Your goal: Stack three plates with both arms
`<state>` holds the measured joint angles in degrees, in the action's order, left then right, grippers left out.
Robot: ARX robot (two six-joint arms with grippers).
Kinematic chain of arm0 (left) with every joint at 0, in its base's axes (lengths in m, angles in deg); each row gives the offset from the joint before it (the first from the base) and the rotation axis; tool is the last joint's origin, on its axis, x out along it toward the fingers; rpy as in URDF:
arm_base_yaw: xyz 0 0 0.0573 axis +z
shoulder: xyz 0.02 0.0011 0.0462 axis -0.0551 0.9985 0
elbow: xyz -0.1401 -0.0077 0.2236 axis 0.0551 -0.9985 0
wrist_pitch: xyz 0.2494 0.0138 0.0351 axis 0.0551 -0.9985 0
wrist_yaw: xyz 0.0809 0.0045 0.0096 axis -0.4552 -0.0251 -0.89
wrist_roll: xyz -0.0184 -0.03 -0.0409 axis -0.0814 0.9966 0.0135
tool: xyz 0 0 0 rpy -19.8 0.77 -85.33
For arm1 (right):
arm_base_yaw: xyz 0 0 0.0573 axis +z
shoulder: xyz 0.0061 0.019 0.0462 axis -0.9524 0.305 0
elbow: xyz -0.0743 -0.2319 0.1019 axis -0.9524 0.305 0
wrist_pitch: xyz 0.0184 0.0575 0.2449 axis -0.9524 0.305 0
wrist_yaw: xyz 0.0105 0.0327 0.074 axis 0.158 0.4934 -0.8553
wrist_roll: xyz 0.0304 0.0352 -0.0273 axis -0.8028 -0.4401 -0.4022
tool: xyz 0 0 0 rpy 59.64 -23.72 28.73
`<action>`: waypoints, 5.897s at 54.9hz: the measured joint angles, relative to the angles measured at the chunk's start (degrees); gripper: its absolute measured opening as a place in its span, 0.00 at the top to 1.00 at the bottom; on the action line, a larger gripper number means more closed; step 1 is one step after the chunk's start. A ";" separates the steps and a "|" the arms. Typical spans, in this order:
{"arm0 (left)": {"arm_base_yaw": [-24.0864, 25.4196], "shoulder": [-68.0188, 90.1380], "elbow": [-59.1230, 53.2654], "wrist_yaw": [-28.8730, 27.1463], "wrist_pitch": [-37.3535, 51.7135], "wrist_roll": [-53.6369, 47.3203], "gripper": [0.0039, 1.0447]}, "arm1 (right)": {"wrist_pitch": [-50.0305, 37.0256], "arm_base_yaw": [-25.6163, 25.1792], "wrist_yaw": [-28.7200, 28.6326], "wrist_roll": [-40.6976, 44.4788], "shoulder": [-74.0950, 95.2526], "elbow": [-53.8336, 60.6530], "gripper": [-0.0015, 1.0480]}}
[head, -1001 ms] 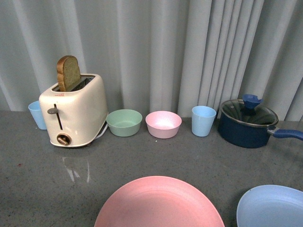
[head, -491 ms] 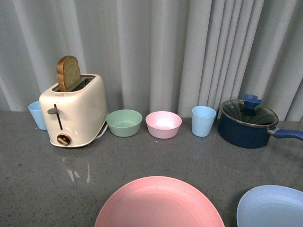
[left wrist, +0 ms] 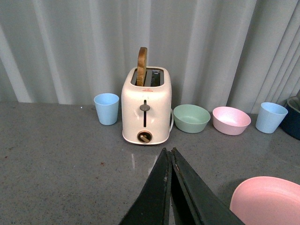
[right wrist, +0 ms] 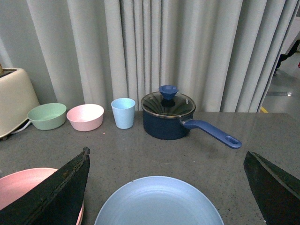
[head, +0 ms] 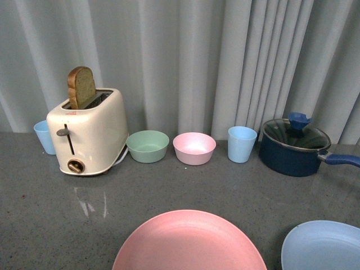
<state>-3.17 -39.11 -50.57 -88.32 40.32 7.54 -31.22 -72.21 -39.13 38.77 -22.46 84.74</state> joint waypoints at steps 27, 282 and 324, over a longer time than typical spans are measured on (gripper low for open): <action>0.00 -8.63 0.00 0.00 -8.59 0.00 0.97 | 0.00 0.00 0.00 -0.02 0.00 0.00 0.07; 0.00 -18.64 0.02 0.02 -18.93 -0.02 0.06 | -14.38 8.52 -21.20 -4.83 99.65 -37.00 0.97; 0.00 -18.64 0.02 0.02 -18.93 -0.02 0.06 | -13.75 10.25 -20.41 -4.37 107.71 -43.01 0.97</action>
<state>-3.17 -57.76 -50.55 -88.30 21.39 7.52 -44.96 -61.96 -59.55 34.40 85.25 41.72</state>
